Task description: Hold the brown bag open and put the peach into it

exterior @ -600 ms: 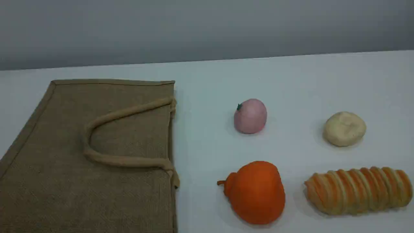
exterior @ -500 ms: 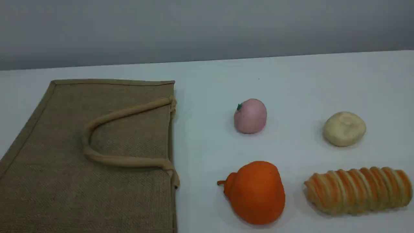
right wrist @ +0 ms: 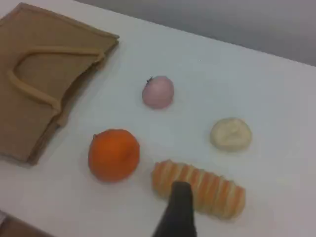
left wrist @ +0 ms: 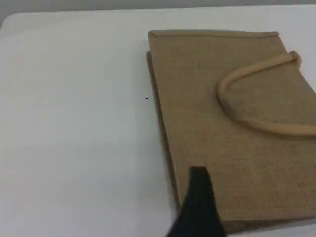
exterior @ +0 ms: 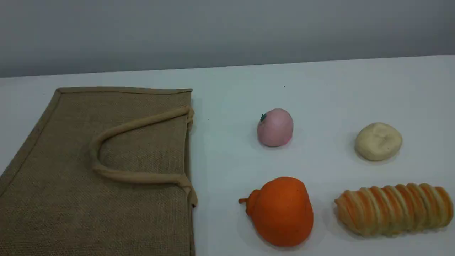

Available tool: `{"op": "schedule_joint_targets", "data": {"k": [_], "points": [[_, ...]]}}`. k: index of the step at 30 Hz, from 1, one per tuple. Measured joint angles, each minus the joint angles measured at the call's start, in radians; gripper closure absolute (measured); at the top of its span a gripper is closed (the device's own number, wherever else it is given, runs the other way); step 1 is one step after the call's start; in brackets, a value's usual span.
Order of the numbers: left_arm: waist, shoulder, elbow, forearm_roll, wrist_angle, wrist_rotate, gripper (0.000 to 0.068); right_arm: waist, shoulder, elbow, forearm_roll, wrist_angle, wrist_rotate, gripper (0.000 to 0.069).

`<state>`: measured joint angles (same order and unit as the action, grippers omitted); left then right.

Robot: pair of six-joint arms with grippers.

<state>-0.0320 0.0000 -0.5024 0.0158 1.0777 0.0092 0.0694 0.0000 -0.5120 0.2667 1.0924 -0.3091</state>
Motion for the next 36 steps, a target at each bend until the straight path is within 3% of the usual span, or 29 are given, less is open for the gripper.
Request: {"op": "schedule_joint_targets", "data": {"k": [28,36], "points": [[0.0,0.001,0.0,0.002,0.0,0.0,0.0162,0.001,0.0,-0.004,0.002,-0.008,0.002,0.012],[-0.001,0.133,-0.069,0.012,-0.101,-0.039,0.0162,0.031,0.067,-0.06,-0.012,-0.171,0.118,0.0145]]}}
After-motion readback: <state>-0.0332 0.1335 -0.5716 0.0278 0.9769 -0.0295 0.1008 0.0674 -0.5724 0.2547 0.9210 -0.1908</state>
